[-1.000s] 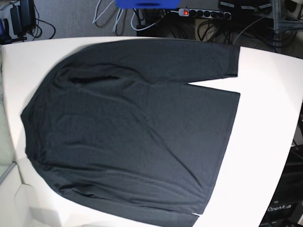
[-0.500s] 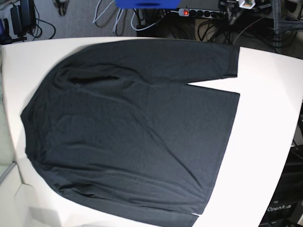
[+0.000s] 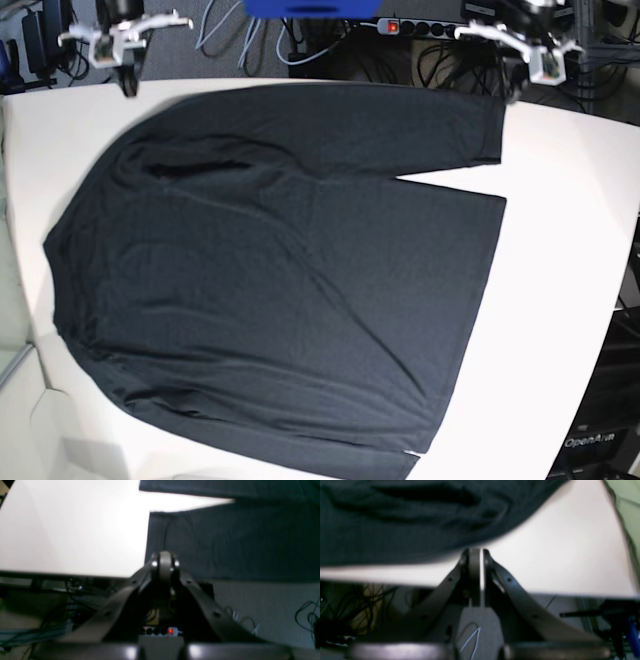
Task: Fold the T-shirt properly
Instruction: 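Lower both grippers onto the shirt's shoulder edge corners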
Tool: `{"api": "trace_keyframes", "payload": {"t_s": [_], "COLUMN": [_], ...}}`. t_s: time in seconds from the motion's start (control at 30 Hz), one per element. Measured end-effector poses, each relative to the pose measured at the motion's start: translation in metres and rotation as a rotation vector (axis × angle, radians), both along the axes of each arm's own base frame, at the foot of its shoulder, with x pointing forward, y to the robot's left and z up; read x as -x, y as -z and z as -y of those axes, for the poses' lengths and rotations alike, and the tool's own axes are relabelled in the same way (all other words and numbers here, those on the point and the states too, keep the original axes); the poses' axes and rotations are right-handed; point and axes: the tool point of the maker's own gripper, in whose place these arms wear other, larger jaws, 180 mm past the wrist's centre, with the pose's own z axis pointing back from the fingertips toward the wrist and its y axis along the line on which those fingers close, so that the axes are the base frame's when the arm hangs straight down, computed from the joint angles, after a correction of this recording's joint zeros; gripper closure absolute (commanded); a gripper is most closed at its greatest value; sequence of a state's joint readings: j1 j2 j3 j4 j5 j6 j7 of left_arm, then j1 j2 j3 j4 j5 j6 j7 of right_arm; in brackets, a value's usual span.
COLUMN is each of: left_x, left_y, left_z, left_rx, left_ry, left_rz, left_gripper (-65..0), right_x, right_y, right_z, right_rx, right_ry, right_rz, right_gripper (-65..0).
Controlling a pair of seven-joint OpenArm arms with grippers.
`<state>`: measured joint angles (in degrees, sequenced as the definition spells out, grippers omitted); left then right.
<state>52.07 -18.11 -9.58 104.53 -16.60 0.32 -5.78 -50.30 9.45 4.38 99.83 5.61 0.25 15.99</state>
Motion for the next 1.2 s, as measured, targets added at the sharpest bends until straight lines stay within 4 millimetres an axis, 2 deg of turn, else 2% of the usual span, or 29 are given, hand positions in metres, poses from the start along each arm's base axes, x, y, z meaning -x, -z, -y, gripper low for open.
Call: {"api": "trace_keyframes", "payload": {"t_s": [0.17,0.43,0.5,0.63,0.73,0.97,1.2], "left_x": [-0.018,-0.024,-0.023,-0.025,-0.024,-0.019,0.006], "left_y": [-0.004,0.005,0.011,0.009,0.008,0.012,0.051], "left_z": [-0.002,-0.019,-0.019,-0.018,-0.017,-0.015,-0.012], "left_rx": [0.000,0.004,0.005,0.008,0.012,0.048,0.109], "left_ry": [-0.022,-0.112,-0.117,-0.114,-0.119,-0.184,-0.249], "left_rz": [0.004,-0.061,-0.103,-0.089,-0.085,-0.087,-0.197], "left_gripper": [-0.4,-1.8,-7.5,-24.6,-30.4,-31.2,-31.2], "right_x": [-0.019,-0.032,-0.033,-0.037,-0.046,-0.050,-0.052], "right_y": [0.000,-0.007,-0.004,-0.001,-0.003,-0.004,-0.005], "right_z": [-0.001,-0.004,-0.004,-0.004,-0.004,-0.004,-0.004], "right_rx": [-0.005,-0.011,-0.012,-0.014,-0.015,-0.016,-0.017], "right_ry": [0.006,0.008,0.010,0.013,0.014,0.015,0.016], "right_rz": [-0.040,-0.011,-0.027,-0.042,-0.028,-0.020,-0.015], "right_gripper": [-1.4,-1.5,-1.5,-1.5,-1.5,-1.5,-1.5]}}
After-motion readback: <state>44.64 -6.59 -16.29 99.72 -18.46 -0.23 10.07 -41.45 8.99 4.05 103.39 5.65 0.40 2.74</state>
